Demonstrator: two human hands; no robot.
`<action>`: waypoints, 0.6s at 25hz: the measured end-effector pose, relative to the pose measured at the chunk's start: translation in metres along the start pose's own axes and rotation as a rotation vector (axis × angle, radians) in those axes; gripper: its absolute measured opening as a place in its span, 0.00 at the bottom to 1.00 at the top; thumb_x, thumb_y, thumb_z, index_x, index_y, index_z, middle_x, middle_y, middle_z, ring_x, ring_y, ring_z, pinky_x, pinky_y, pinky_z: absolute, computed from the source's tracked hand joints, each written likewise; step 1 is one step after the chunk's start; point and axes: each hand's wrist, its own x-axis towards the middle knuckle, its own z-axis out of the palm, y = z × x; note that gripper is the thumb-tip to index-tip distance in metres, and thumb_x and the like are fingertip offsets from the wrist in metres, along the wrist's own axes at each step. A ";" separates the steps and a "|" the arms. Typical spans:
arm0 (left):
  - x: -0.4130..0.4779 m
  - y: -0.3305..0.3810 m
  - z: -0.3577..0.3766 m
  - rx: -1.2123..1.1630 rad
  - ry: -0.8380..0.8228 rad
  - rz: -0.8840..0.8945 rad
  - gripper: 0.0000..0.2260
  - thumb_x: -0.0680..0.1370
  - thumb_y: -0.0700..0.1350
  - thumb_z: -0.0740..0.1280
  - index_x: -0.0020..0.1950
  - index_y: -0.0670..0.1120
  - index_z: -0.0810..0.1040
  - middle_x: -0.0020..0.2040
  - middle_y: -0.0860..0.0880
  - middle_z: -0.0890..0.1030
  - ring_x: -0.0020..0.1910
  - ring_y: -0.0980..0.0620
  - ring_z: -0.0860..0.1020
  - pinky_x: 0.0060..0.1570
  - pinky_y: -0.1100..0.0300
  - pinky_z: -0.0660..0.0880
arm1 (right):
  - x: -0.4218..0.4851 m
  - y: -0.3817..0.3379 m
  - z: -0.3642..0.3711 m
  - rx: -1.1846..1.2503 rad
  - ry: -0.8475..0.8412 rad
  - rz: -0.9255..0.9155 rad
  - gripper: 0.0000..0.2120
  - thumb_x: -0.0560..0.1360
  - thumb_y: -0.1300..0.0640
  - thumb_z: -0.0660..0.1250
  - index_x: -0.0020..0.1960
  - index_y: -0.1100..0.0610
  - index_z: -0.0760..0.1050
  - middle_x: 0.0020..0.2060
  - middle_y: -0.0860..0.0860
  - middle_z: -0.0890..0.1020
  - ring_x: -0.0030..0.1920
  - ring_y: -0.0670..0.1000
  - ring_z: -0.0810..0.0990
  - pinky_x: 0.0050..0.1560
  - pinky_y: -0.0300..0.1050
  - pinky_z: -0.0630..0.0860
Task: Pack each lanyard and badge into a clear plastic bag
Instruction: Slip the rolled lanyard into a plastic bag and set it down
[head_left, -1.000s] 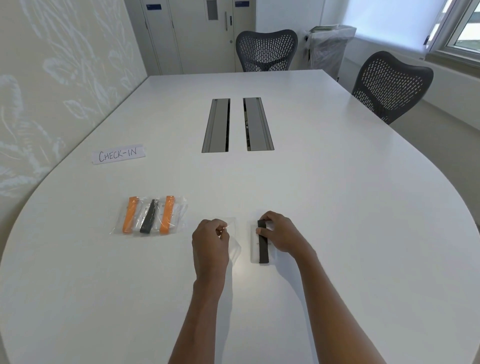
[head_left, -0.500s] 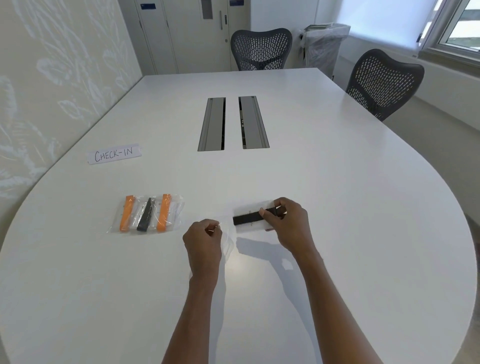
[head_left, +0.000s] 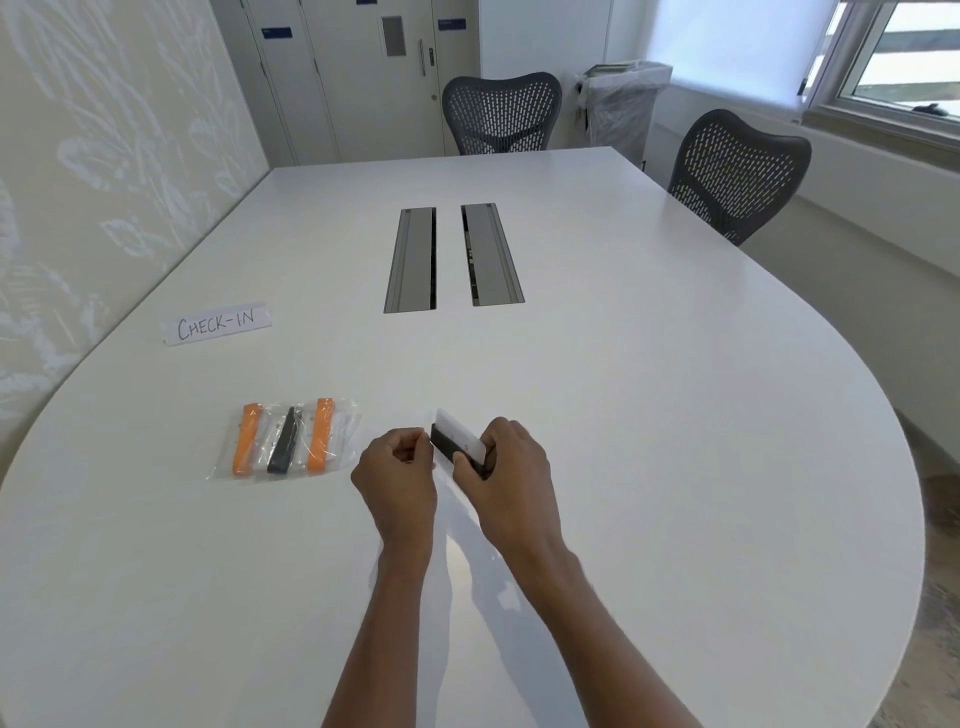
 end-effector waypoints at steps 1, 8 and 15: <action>-0.001 0.001 0.000 -0.012 0.005 0.013 0.05 0.79 0.37 0.73 0.47 0.45 0.87 0.39 0.52 0.87 0.40 0.52 0.86 0.46 0.57 0.81 | 0.000 0.000 0.001 -0.006 -0.013 0.009 0.17 0.78 0.54 0.71 0.39 0.50 0.63 0.37 0.48 0.73 0.33 0.47 0.67 0.32 0.38 0.64; -0.005 -0.002 -0.006 -0.034 -0.122 0.163 0.06 0.80 0.35 0.73 0.53 0.43 0.88 0.48 0.49 0.87 0.46 0.51 0.85 0.50 0.54 0.83 | 0.003 0.004 0.003 0.054 0.036 0.100 0.17 0.77 0.50 0.74 0.38 0.51 0.67 0.35 0.48 0.76 0.33 0.48 0.71 0.32 0.41 0.67; -0.006 0.002 -0.009 0.040 -0.197 0.293 0.07 0.79 0.33 0.73 0.54 0.41 0.88 0.49 0.47 0.87 0.49 0.50 0.85 0.52 0.54 0.83 | 0.007 0.007 0.012 0.319 -0.038 0.245 0.06 0.78 0.60 0.75 0.45 0.56 0.78 0.37 0.52 0.85 0.39 0.53 0.86 0.44 0.49 0.85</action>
